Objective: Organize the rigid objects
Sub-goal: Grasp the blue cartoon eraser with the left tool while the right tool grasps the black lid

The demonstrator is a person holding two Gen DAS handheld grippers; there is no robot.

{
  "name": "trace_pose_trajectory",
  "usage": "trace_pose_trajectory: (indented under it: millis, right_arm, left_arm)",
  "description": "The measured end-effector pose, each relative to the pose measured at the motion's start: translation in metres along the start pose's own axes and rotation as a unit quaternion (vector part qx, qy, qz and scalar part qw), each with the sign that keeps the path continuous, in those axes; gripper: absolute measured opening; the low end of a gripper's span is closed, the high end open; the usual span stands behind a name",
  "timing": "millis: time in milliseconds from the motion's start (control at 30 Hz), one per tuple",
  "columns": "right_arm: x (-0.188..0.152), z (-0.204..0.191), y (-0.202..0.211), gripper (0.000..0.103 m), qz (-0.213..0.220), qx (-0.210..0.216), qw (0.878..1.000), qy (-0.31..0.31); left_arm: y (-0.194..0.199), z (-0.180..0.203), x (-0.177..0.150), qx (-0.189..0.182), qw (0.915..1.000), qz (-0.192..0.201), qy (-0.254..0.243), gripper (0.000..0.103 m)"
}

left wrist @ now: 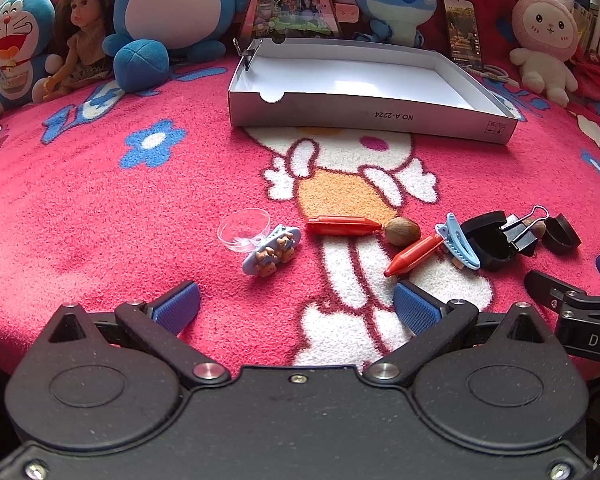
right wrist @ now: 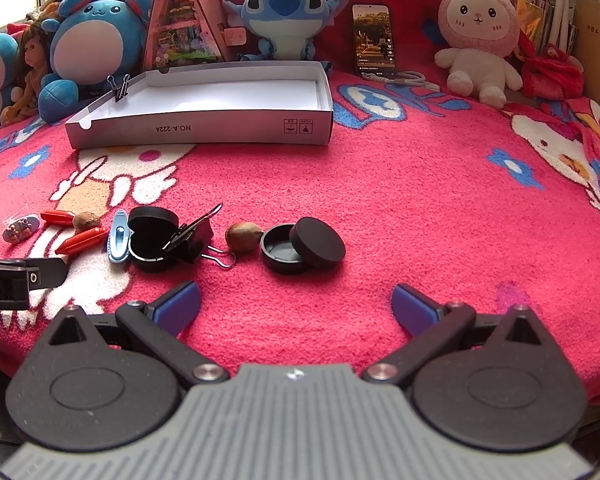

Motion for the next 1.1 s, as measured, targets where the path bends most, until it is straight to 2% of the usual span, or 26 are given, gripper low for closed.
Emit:
trace_pose_trajectory:
  millis: [133, 300, 433, 500, 667, 900, 1100]
  right_arm:
    - [-0.001, 0.0, 0.001, 0.103, 0.011, 0.002, 1.0, 0.002]
    - [0.004, 0.007, 0.006, 0.103, 0.02, 0.025, 1.0, -0.004]
    - [0.01, 0.015, 0.016, 0.1, 0.051, 0.026, 0.998, -0.01]
    - [0.013, 0.02, 0.02, 0.094, 0.068, 0.018, 0.997, -0.013]
    - [0.018, 0.031, 0.021, 0.081, 0.075, 0.005, 0.997, -0.025]
    - [0.018, 0.031, 0.012, 0.059, 0.058, -0.005, 0.998, -0.024]
    - [0.022, 0.035, 0.002, 0.051, 0.048, -0.011, 0.998, -0.034]
  left_arm:
    - [0.004, -0.002, 0.001, -0.004, 0.9999, 0.004, 0.009, 0.1]
    - [0.017, -0.007, 0.003, -0.012, 0.9997, 0.019, 0.013, 0.073]
    - [0.032, -0.011, 0.003, -0.003, 0.9991, 0.042, -0.002, 0.058]
    - [0.038, -0.012, 0.003, 0.004, 0.9985, 0.053, -0.009, 0.043]
    - [0.042, -0.013, 0.005, -0.017, 0.9982, 0.058, -0.004, 0.029]
    - [0.026, -0.013, 0.005, -0.027, 0.9986, 0.044, 0.008, 0.026]
    - [0.017, -0.014, 0.013, -0.026, 0.9983, 0.051, 0.01, 0.026]
Point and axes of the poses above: each gripper's, at about its wrist camera, not at the fingertips, and y roughly against the way its jaws point, z to its right, x to its top, the point moved 5 cm from there along -y, roughly the way its jaws point, and after that the axes turned 8 degrees about -x, right-handed, at the moved point
